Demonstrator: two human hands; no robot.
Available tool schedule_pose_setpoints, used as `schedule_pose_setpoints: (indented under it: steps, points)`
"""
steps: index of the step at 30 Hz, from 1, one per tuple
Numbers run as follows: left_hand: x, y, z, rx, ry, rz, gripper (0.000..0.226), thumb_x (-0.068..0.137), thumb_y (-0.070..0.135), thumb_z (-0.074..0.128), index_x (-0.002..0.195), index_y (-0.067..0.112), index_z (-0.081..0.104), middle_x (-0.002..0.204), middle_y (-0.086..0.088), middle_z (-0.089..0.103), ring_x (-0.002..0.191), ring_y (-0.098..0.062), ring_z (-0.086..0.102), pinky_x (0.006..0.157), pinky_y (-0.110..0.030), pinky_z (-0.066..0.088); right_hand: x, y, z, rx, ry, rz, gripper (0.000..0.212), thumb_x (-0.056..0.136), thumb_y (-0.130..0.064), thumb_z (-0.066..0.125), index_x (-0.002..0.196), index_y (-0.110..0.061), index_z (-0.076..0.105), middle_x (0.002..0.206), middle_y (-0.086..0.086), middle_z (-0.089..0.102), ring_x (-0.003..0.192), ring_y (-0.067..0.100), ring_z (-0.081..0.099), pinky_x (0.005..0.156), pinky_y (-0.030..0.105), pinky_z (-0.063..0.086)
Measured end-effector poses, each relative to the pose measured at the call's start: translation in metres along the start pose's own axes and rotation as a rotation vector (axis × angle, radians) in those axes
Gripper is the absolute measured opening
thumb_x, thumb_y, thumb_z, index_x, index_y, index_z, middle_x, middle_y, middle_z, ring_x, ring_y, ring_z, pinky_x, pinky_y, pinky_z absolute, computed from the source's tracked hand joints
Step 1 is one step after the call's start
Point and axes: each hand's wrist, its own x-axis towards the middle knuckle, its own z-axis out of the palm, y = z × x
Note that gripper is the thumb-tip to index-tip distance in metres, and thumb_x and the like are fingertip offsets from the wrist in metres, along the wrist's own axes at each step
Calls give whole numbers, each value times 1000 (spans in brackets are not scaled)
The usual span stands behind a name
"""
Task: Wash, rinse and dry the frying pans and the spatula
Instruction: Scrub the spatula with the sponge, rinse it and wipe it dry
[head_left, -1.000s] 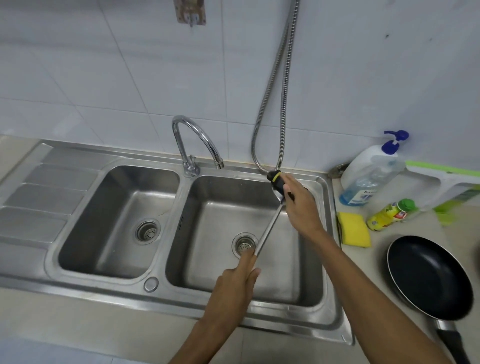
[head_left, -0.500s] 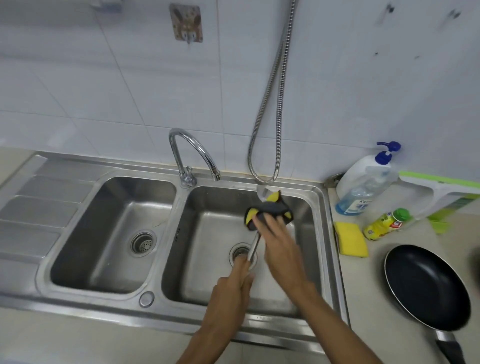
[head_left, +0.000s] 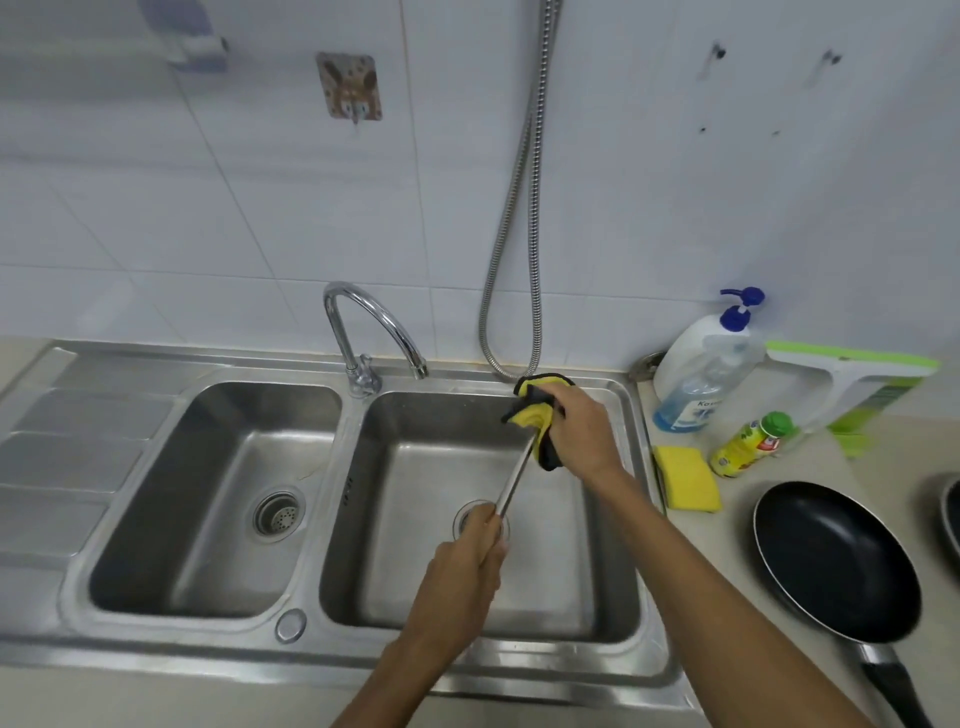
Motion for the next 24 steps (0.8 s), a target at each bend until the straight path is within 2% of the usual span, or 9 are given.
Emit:
schedule_pose_setpoints:
  steps: [2,4,8,11,14,18,21,22,24]
  points:
    - [14,-6,-1,-40,33,-46,8,105,31,47,112,35,45,70,1,64,52,-6,54,51,-24,43,-29,-11,10,-14,-37,-133,45,80,12,59,112,-15,76,116,8,73,106,27,67,95,21,43]
    - [24,-14,-3,-52,13,-70,8,105,31,47,113,34,47,74,2,66,52,-5,57,48,-24,44,-50,-9,14,-14,-92,-149,49,82,13,57,116,-17,76,116,7,74,105,24,67,94,12,39]
    - [28,-24,3,-93,-104,-62,16,104,22,50,117,29,54,81,0,67,58,-5,61,50,-23,52,-61,26,-26,94,-76,132,38,97,-3,53,115,-27,77,116,-3,76,109,16,67,89,15,45]
    - [27,-26,23,-81,-134,-7,21,101,33,54,121,40,57,92,8,64,75,-6,62,72,-35,59,-84,46,-74,149,46,228,40,98,-2,53,111,-31,77,112,-9,75,108,11,66,93,21,47]
    - [23,-20,42,-38,-173,122,31,99,39,56,129,47,53,107,10,65,98,-9,61,89,-32,53,-115,62,-113,196,178,325,38,99,-2,53,109,-30,77,104,-17,74,103,6,66,94,26,49]
    - [13,-24,52,10,-218,220,36,101,41,54,133,55,44,102,9,66,94,-10,61,86,-29,52,-137,77,-142,275,355,427,36,100,-5,51,106,-29,78,99,-3,77,90,15,72,68,20,54]
    - [5,-32,53,5,-208,182,38,100,42,55,134,57,44,107,7,68,95,-10,64,88,-35,54,-138,75,-144,293,382,424,35,100,-3,51,104,-27,77,98,6,76,83,23,72,54,19,54]
    - [3,-34,52,4,-203,162,39,100,42,56,134,55,44,107,8,68,94,-9,65,87,-37,55,-137,72,-140,295,366,424,36,99,-3,52,103,-29,77,99,5,76,85,24,72,55,20,54]
    - [0,-35,48,-25,-186,116,39,99,40,57,135,52,47,104,10,68,92,-8,65,87,-38,55,-135,66,-132,270,342,388,39,98,-4,54,99,-36,77,105,-1,76,97,18,72,71,18,55]
